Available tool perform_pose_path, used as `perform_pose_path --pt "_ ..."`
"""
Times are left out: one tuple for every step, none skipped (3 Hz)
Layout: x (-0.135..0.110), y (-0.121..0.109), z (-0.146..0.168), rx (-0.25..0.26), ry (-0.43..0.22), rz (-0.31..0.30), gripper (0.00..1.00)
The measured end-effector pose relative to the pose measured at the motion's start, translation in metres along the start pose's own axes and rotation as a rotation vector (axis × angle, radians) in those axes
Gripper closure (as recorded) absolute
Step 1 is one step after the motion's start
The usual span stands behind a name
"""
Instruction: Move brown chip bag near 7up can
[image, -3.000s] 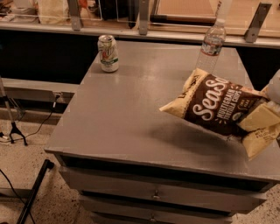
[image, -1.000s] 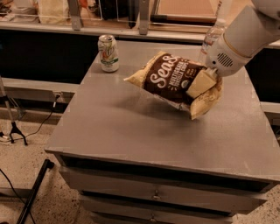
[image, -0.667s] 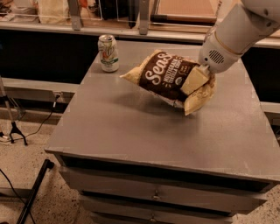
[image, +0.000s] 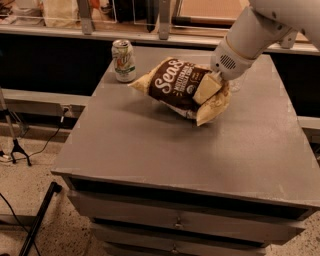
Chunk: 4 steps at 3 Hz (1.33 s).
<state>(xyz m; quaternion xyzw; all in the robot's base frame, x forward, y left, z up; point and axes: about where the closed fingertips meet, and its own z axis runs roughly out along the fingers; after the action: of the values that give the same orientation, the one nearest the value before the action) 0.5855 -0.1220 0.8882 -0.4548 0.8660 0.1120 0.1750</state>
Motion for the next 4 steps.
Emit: perform_pose_path --pt "-0.014 -0.004 0.012 -0.006 0.009 -0.008 1.00" --pt "-0.068 -0.013 0.036 -0.020 0.017 -0.048 1.00" --pt "-0.073 -0.014 0.040 -0.026 0.017 -0.052 1.00" --pt "-0.073 -0.014 0.042 -0.028 0.017 -0.053 0.85"
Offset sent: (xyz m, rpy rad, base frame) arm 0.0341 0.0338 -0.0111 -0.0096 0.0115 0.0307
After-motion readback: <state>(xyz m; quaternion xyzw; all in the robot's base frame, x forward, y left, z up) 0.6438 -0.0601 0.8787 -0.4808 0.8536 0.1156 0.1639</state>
